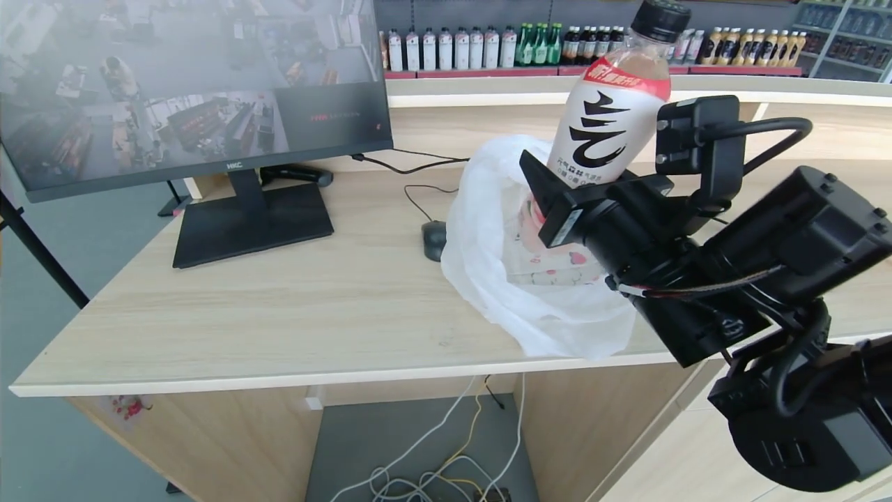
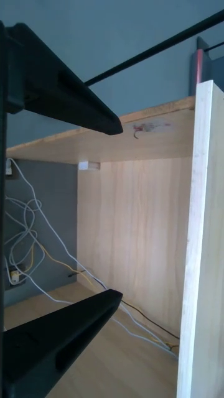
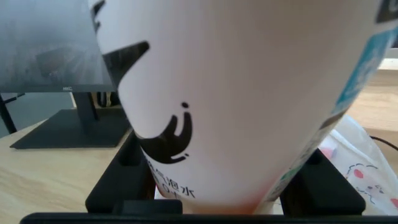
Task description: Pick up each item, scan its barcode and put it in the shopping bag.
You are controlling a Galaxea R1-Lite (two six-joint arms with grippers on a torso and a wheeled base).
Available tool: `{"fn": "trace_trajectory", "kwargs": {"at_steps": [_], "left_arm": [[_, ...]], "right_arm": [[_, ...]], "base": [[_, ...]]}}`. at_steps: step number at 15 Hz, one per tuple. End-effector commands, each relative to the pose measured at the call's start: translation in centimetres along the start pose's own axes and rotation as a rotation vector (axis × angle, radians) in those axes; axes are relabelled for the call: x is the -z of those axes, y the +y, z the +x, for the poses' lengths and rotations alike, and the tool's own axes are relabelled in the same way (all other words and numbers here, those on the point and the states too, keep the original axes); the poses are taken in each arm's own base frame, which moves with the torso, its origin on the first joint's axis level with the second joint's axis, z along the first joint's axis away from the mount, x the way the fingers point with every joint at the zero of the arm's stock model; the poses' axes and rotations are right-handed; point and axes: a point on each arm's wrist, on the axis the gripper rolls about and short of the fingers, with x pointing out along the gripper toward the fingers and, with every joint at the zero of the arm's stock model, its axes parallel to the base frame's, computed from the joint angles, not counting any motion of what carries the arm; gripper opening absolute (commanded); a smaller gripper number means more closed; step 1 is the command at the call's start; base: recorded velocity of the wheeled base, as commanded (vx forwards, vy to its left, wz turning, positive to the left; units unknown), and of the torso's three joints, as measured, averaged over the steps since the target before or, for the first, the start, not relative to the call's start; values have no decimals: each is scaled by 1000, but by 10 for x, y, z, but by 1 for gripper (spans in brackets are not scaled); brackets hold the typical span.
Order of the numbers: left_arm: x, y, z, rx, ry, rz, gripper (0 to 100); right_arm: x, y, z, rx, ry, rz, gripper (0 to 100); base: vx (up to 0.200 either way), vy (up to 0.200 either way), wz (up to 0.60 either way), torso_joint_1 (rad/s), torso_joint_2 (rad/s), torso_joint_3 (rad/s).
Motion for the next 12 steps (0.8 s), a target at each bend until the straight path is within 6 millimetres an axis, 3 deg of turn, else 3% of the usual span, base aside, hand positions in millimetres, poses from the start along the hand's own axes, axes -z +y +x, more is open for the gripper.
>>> {"fn": "trace_trajectory", "kwargs": {"at_steps": [1,6,9,12], "left_arm": [[0,0,0,-2,-3,-3,100],[0,0,0,-2,1,-1,100],[0,0,0,-2,1,-3,100],[0,0,0,0,1,-3,100]], "right_arm": [[2,3,3,-2,-2,2,0],[20,4,13,16,22,-10,0],[24,-20,20,80,19,-42,0],[30,-29,28,104,19,-55,0]], "base": [[0,0,0,0,0,0],[0,0,0,0,0,0],[0,0,0,0,0,0],[0,0,0,0,0,0]]}}
